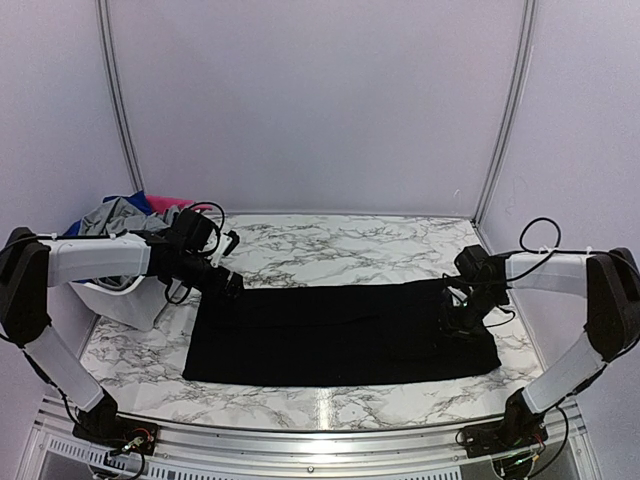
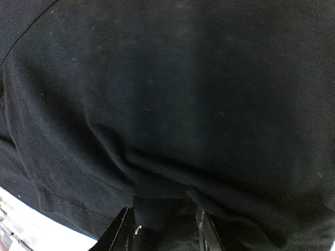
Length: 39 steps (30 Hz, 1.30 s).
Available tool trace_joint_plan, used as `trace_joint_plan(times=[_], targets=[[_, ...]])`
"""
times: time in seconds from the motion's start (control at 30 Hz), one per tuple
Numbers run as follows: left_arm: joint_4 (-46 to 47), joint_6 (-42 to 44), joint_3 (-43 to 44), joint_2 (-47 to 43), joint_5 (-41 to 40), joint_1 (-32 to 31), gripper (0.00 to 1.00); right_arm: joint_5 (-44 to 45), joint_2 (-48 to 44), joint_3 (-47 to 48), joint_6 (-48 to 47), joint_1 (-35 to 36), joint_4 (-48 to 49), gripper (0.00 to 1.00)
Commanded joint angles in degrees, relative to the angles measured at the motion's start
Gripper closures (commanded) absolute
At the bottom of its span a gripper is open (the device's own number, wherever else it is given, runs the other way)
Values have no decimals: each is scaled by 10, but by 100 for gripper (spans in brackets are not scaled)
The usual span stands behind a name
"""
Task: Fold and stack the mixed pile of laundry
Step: Smooth out the rectangle-folded T-shirt at the center of the board.
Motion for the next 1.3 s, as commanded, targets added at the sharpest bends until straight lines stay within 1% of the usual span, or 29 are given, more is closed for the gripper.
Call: trace_joint_plan(times=[0.0, 0.1, 0.2, 0.27, 0.3, 0.4, 0.57, 0.73, 0.83, 0.97, 1.07, 1.17, 1.27], targets=[[8, 0, -8, -17, -10, -1, 1, 53, -55, 16, 22, -7, -57, 59], [7, 5, -9, -15, -24, -1, 1, 64, -118, 36, 46, -7, -106, 61], [6, 7, -7, -10, -28, -1, 1, 63, -157, 35, 61, -8, -141, 63], [6, 7, -5, -8, -26, -1, 1, 47, -174, 35, 58, -7, -139, 62], [6, 6, -4, -7, -24, -1, 1, 47, -176, 34, 56, -8, -120, 62], [6, 6, 2, -1, -20, -1, 1, 54, -142, 58, 48, -8, -75, 60], [6, 6, 9, 1, -15, -1, 1, 61, -38, 118, 20, -8, -19, 61], [5, 13, 11, 2, -19, -1, 1, 72, 38, 133, -7, -8, -8, 71], [4, 16, 14, 6, -22, -1, 1, 64, 44, 110, -4, -8, -15, 82], [4, 17, 16, 12, -26, -1, 1, 47, 0, 42, 17, -8, -21, 84], [4, 19, 17, 15, -26, -1, 1, 46, -45, 4, 28, -9, -52, 88], [3, 21, 14, 16, -28, -1, 1, 58, -105, -8, 48, -9, -103, 88], [4, 22, 13, 17, -30, -1, 1, 64, -160, 3, 71, -9, -148, 87]])
